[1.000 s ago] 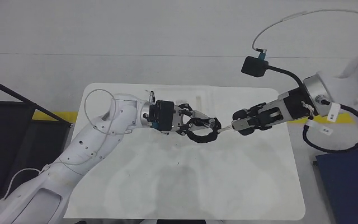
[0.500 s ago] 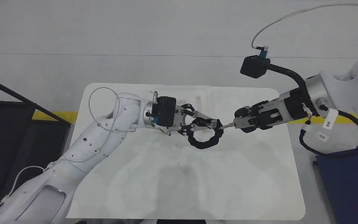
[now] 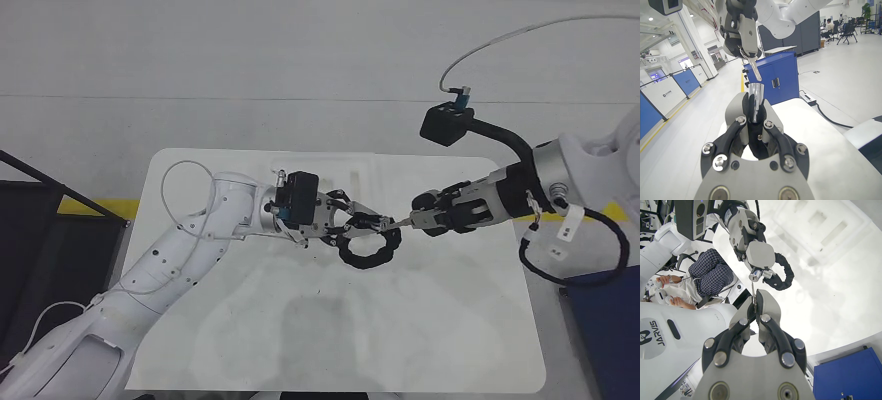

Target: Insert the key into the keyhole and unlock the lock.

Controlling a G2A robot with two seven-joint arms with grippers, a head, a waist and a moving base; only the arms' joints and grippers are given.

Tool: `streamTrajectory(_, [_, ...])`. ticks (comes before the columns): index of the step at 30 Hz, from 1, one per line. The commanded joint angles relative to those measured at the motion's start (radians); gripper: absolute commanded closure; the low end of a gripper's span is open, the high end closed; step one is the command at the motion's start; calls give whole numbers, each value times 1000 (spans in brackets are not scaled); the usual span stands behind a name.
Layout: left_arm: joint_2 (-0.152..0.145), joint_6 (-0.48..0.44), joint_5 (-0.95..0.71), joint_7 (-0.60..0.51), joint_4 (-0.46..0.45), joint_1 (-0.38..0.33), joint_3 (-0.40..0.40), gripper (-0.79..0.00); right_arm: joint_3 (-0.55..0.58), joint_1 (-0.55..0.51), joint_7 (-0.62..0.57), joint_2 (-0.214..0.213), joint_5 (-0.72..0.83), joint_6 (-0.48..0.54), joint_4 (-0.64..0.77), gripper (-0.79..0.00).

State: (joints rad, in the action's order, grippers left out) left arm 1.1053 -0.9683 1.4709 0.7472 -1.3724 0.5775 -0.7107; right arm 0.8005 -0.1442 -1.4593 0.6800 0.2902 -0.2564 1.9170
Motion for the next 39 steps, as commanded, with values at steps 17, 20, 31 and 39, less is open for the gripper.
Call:
streamTrajectory(17, [18,-24,-21,14,14,18,-11,0,-4,1,8,3,-23,1,5,0])
streamTrajectory(20, [21,-27,-20,13,15,19,-14,0,-6,0,6,4,-21,-1,6,0])
streamTrajectory(31, [27,-11,-1,8,10,27,-31,0,-20,2,0,9,-14,-46,-5,0])
streamTrajectory(39, [27,21,61,22,-5,32,-41,0,-38,2,-20,16,26,-84,-29,0])
